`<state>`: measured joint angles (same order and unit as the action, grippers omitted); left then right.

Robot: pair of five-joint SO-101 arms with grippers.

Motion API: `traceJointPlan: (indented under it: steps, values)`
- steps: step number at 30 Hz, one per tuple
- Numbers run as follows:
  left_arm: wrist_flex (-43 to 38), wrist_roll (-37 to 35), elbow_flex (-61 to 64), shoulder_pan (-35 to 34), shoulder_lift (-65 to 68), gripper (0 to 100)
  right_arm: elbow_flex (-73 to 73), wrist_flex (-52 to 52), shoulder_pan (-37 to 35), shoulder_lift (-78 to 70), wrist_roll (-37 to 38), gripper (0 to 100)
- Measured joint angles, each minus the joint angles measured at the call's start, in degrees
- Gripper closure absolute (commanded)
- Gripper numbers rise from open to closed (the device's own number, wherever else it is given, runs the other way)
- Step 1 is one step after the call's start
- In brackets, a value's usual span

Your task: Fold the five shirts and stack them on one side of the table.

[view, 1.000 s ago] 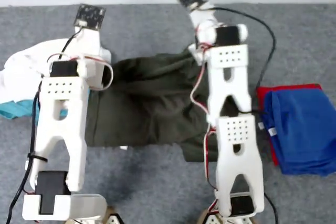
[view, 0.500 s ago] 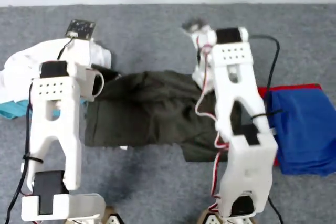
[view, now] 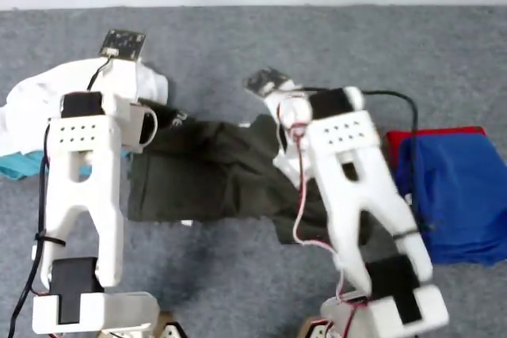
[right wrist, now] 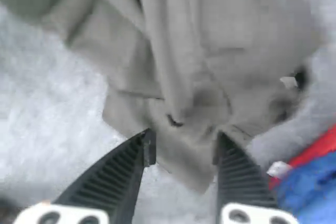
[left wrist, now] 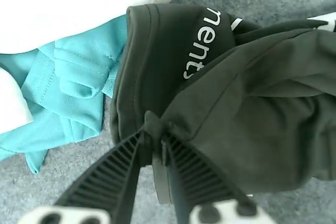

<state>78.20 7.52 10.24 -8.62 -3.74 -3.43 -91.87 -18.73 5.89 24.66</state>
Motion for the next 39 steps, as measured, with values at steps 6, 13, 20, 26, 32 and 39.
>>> traceJointPlan:
  steps: [6, 13, 20, 26, 32, 39]
  values:
    - [0.00, 0.00, 0.00, 0.00, 0.00, 99, 3.96, 10.73, 6.42, 0.79, -2.99, 77.9]
    - [0.00, 0.00, 0.00, 1.23, 0.00, 99, 10.11, 20.57, 7.47, -20.04, -7.65, 78.1]
    - [0.00, 0.00, 0.00, 3.87, 0.00, 99, 29.80, 15.65, 9.85, -41.85, -8.18, 78.2]
    - [0.00, 0.00, 0.00, 4.04, 0.00, 99, 45.19, 9.93, 13.98, -53.89, -8.18, 78.4]
    - [0.00, 0.00, 0.00, 4.04, 0.00, 99, 52.84, 7.82, 13.71, -61.01, -7.56, 95.1]
    - [0.00, 0.00, 0.00, 4.04, 0.00, 99, 54.42, 7.74, 14.07, -62.15, -5.54, 98.8]
